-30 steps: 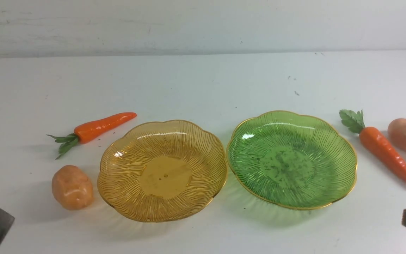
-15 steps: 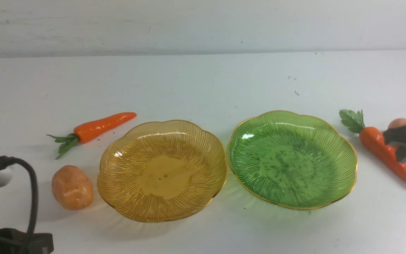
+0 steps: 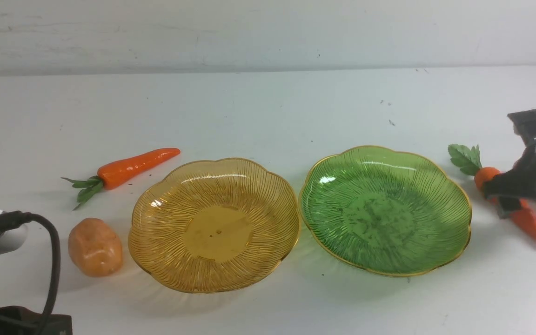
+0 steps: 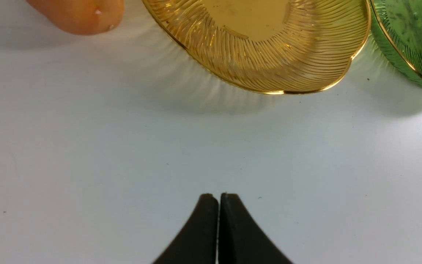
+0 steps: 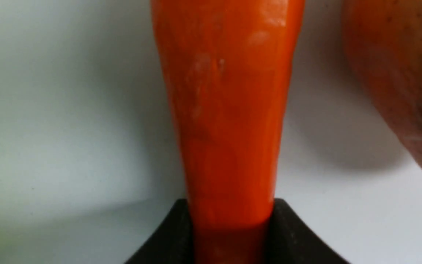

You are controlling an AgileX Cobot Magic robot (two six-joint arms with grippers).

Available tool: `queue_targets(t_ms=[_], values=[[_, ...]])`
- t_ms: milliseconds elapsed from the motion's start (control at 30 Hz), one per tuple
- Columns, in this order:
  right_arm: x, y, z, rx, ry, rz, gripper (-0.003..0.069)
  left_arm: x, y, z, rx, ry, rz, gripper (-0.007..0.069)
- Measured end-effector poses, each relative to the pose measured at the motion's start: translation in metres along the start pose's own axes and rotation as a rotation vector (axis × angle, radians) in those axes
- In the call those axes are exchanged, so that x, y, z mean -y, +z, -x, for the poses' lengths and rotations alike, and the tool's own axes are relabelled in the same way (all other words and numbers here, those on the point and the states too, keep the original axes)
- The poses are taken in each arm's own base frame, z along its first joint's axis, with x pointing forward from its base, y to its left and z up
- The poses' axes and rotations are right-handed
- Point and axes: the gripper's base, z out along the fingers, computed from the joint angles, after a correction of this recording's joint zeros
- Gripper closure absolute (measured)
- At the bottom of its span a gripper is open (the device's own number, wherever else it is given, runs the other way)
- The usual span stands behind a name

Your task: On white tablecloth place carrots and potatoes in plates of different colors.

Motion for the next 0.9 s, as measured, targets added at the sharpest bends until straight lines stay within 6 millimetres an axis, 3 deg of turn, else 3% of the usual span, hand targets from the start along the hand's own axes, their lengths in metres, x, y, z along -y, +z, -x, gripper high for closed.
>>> queue_targets(t_ms=[67,267,333,467,600,767,900], values=[[0.002,-0.010,0.001,-0.017,0.008,0.000,0.0434,0.000,0.000,0.000,-0.001,0.001,-0.001,0.0634],[0.004,-0.079,0.006,0.066,0.052,0.067,0.0431,0.000,0.000,-0.001,-0.016,0.001,-0.001,0.0634],[-0.002,-0.100,0.004,0.105,0.054,0.131,0.0431,0.000,0.000,-0.001,-0.017,0.001,-0.001,0.0634],[-0.025,-0.123,0.002,0.144,0.016,0.260,0.0431,0.000,0.000,-0.001,-0.018,0.001,-0.001,0.0628],[-0.064,-0.126,-0.001,0.142,-0.081,0.358,0.0431,0.000,0.000,-0.001,-0.019,0.001,-0.001,0.0624],[-0.106,-0.110,-0.005,0.100,-0.204,0.365,0.0431,0.000,0.000,-0.001,-0.019,0.001,0.000,0.0610],[-0.123,-0.095,-0.005,0.085,-0.252,0.353,0.0403,0.000,0.000,-0.001,-0.019,0.001,0.000,0.0594]])
